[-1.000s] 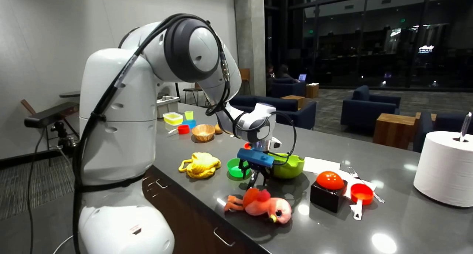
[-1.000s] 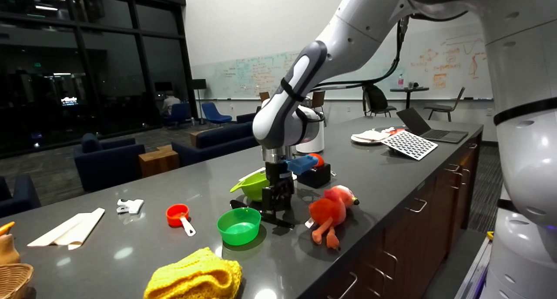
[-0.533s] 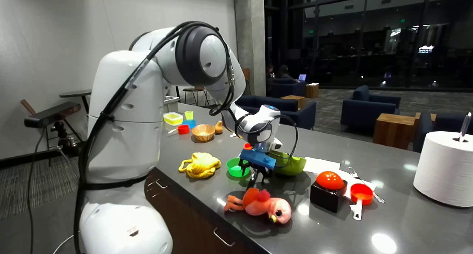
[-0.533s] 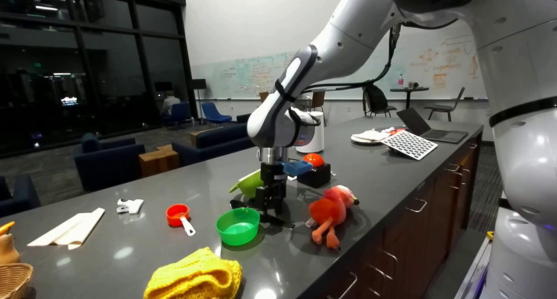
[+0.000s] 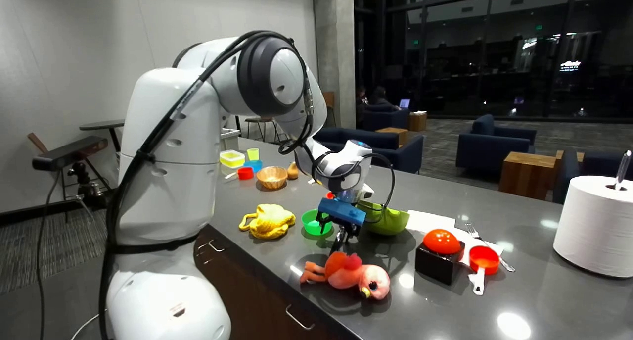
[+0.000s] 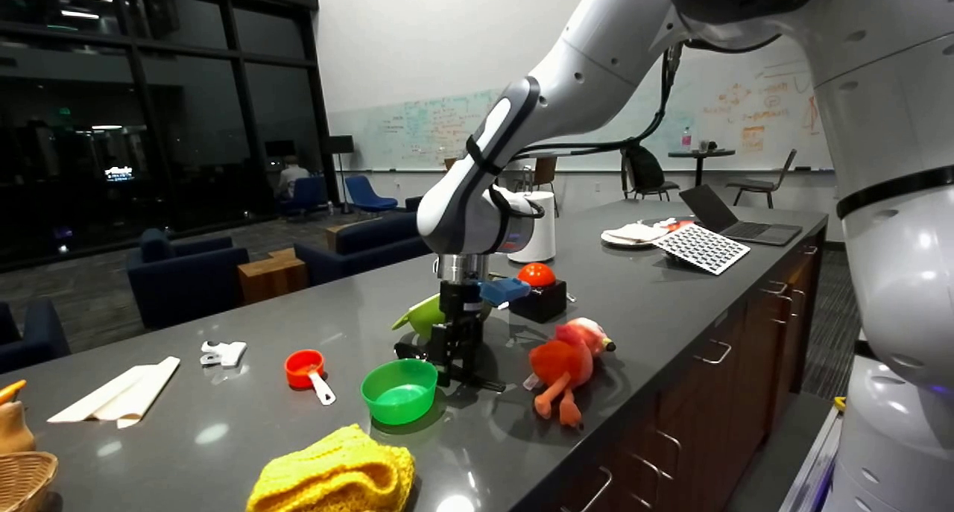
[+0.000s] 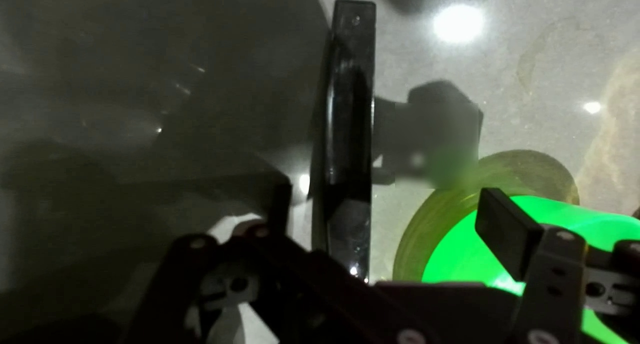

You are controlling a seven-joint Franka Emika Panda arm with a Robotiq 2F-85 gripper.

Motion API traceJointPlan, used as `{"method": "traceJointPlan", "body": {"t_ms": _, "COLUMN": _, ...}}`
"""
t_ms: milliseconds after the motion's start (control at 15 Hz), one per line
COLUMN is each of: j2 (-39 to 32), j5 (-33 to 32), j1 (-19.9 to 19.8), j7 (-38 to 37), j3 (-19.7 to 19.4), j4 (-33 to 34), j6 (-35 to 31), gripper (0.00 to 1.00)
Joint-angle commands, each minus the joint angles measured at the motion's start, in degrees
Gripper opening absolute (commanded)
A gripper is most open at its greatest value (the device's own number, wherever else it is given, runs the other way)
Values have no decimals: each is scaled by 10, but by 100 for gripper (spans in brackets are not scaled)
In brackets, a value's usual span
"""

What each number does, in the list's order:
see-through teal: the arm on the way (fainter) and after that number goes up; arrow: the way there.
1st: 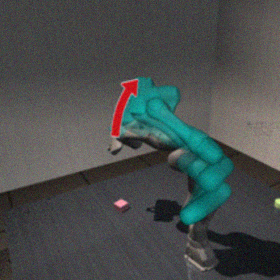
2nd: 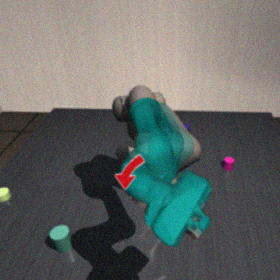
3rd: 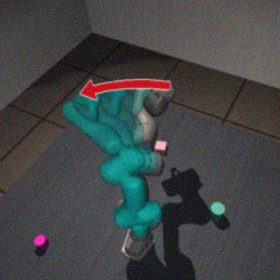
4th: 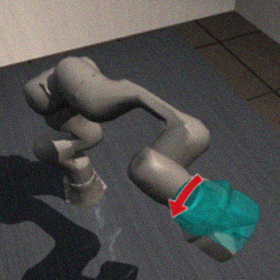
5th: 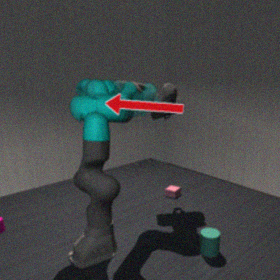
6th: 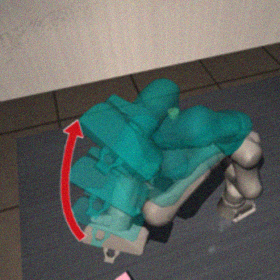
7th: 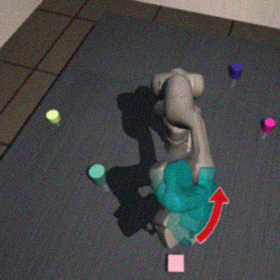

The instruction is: Pick up the black spoon and put it inside the emerald light green bowl

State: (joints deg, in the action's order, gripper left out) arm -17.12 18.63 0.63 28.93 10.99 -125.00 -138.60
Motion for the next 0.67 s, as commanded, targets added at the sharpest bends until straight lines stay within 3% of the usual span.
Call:
{"method": "traceJointPlan", "body": {"t_ms": 0, "j2": 3, "j5": 14, "j1": -7, "j7": 11, "j3": 10, "j4": 0, "j6": -2, "gripper": 64}}
{"method": "traceJointPlan", "body": {"t_ms": 533, "j2": 9, "j5": 4, "j1": 4, "j7": -9, "j3": 15, "j4": 2, "j6": 1, "gripper": 2}}
{"method": "traceJointPlan", "body": {"t_ms": 600, "j2": 11, "j5": 0, "j1": 7, "j7": -15, "j3": 16, "j4": 2, "j6": 3, "gripper": 0}}
